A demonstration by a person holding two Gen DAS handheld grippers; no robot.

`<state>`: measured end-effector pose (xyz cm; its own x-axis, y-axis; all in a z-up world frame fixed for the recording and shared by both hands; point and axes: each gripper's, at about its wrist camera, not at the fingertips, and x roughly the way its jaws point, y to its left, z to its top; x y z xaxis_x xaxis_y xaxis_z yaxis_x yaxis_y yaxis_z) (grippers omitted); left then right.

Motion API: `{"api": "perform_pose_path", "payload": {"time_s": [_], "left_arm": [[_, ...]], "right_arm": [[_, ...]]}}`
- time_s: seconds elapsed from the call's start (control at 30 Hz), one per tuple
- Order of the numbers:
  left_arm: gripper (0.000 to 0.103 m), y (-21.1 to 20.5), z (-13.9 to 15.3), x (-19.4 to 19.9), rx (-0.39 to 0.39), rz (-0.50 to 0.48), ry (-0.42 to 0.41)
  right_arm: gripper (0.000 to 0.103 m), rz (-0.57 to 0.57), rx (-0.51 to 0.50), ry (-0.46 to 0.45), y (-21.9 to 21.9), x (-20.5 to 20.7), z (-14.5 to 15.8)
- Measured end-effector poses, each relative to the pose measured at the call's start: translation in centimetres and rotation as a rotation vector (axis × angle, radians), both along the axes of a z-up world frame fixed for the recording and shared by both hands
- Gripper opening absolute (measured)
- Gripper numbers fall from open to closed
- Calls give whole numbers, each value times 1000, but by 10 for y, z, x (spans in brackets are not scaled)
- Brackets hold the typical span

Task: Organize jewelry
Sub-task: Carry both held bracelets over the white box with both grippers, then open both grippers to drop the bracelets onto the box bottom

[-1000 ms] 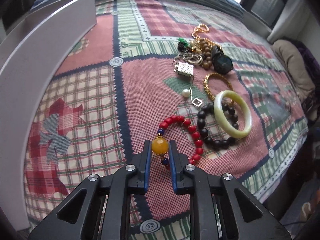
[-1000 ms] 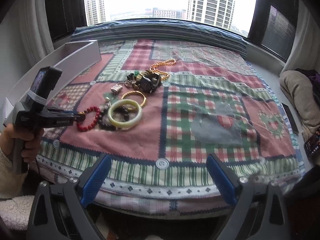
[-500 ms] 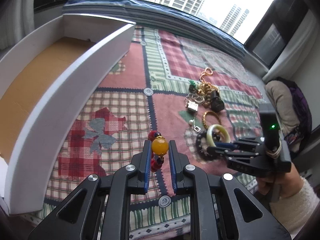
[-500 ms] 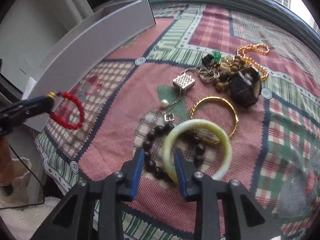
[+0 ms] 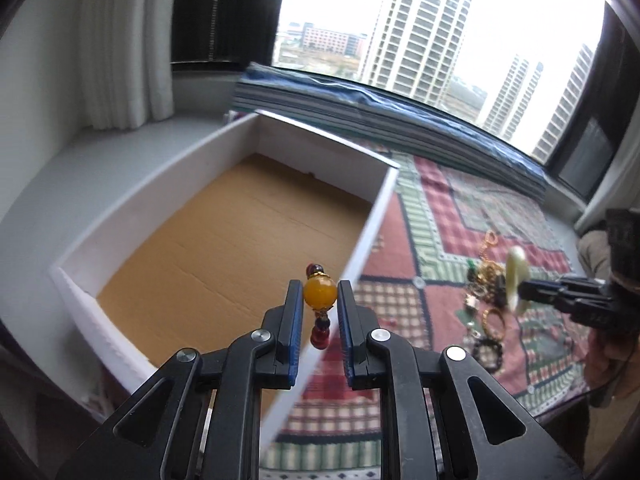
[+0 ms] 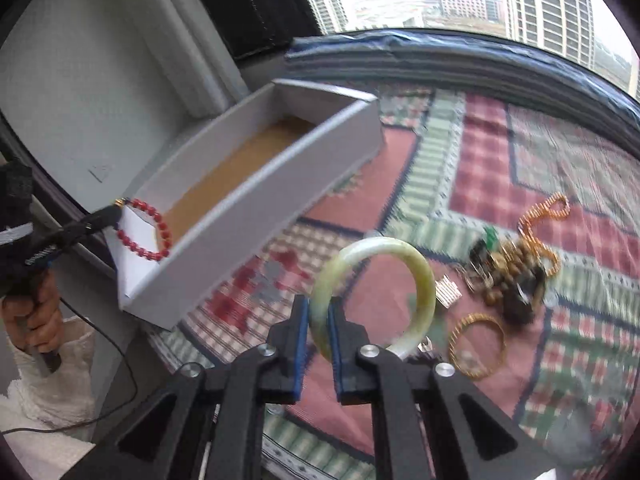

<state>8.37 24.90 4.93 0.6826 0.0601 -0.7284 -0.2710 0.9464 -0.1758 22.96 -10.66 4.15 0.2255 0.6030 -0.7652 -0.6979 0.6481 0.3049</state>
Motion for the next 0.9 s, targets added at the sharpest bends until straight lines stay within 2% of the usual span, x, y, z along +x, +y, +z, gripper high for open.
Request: {"api": "perform_pose_path", "payload": {"time_s": [0.07, 0.17, 0.23, 0.37, 0.43, 0.47, 0.5, 0.53, 0.57, 0.7, 0.8, 0.9], "left_arm": [[15, 23, -12, 2, 36, 62, 27], [15, 48, -46, 7, 58, 132, 93], [15, 57, -72, 8, 49, 164, 141], [17, 68, -103, 2, 4, 189, 191], [28, 69, -111, -3, -17, 208, 199], [43, 67, -113, -7, -17, 214, 202], [48, 66, -114, -10, -15, 217, 196], [48, 64, -113, -12, -1, 214, 185], [48, 62, -112, -14, 15, 210, 185], [48, 59, -112, -17, 62, 212, 184], [48, 55, -110, -13, 99, 224, 193], [48, 51, -109, -14, 91, 225, 198]], "right_arm": [[10, 57, 36, -28, 42, 3, 16], [11, 141, 50, -52, 109, 6, 22], [11, 185, 38, -48, 152, 8, 13], [11, 268, -31, -37, 224, 2, -20], [13, 296, -66, -8, 249, -1, -40], [15, 292, -93, -8, 259, -2, -50], [18, 294, -109, -10, 266, -5, -56], [24, 305, -116, -8, 272, -8, -63], [25, 315, -125, -4, 277, -10, -69], [25, 381, -190, 6, 287, -26, -90], [25, 387, -308, -12, 290, -34, -108], [23, 426, -370, -96, 288, -47, -111]]}}
